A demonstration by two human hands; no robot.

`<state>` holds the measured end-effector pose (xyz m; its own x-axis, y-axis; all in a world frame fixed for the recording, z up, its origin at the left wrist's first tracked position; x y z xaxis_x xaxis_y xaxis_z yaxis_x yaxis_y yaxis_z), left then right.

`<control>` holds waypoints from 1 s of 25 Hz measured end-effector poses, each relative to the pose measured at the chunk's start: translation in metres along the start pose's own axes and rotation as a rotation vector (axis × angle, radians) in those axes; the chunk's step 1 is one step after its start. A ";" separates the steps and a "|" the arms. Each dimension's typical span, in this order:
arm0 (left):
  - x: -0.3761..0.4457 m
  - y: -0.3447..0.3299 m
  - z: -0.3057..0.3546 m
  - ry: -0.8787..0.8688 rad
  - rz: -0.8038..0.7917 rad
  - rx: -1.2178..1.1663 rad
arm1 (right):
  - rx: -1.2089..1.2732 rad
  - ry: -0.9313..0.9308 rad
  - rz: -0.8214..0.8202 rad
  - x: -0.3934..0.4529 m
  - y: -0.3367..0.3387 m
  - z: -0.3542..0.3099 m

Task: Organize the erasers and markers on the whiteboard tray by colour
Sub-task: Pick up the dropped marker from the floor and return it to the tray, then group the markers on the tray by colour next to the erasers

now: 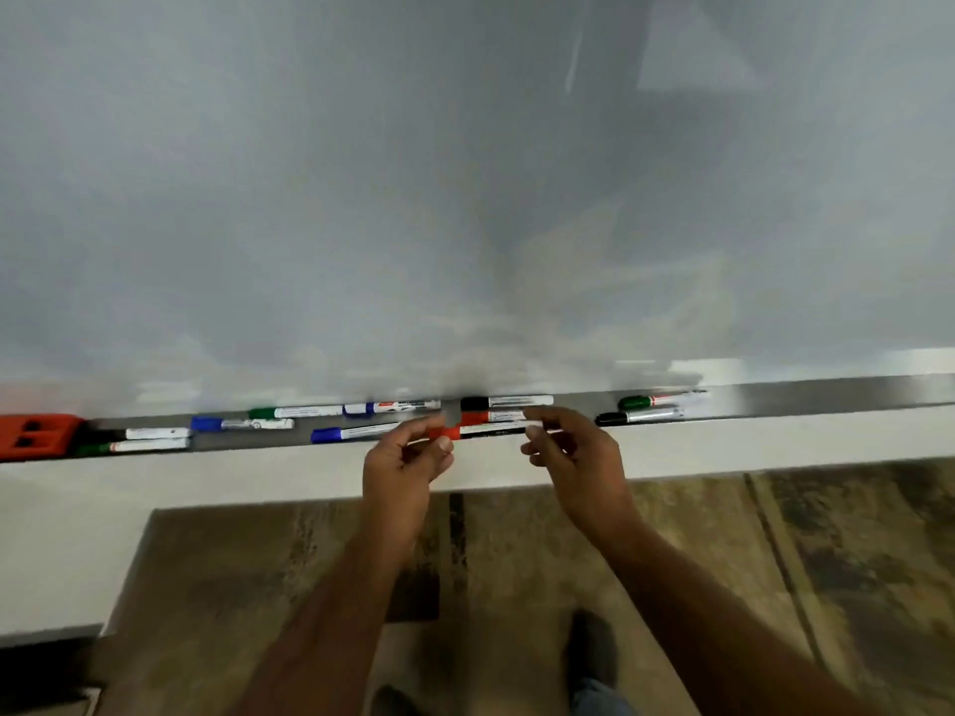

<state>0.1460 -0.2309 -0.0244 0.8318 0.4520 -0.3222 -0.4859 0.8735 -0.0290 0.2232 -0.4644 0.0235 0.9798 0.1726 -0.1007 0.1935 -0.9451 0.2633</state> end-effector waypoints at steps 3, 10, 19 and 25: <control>0.004 -0.009 0.017 0.033 -0.061 -0.086 | 0.042 -0.049 0.072 0.001 0.009 0.000; 0.024 -0.020 0.020 0.094 -0.075 0.007 | -0.099 0.011 0.112 0.019 0.013 0.012; 0.043 -0.029 0.022 0.059 0.052 0.114 | -0.707 0.328 -0.301 0.074 -0.004 0.026; 0.050 -0.039 0.010 0.073 0.035 0.159 | -0.869 0.428 -0.404 0.076 -0.001 0.041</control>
<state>0.2091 -0.2410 -0.0303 0.7908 0.4734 -0.3880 -0.4607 0.8777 0.1319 0.2959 -0.4617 -0.0237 0.7373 0.6749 -0.0319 0.3132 -0.2996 0.9012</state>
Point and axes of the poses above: each hand's wrist, its own x-axis towards the middle knuckle, its own y-axis out of the back of the hand, z = x × y, the point moved 10 cm from there along x, towards the middle knuckle, and after that the axes turned 1 degree about -z, right-handed, at the moved point
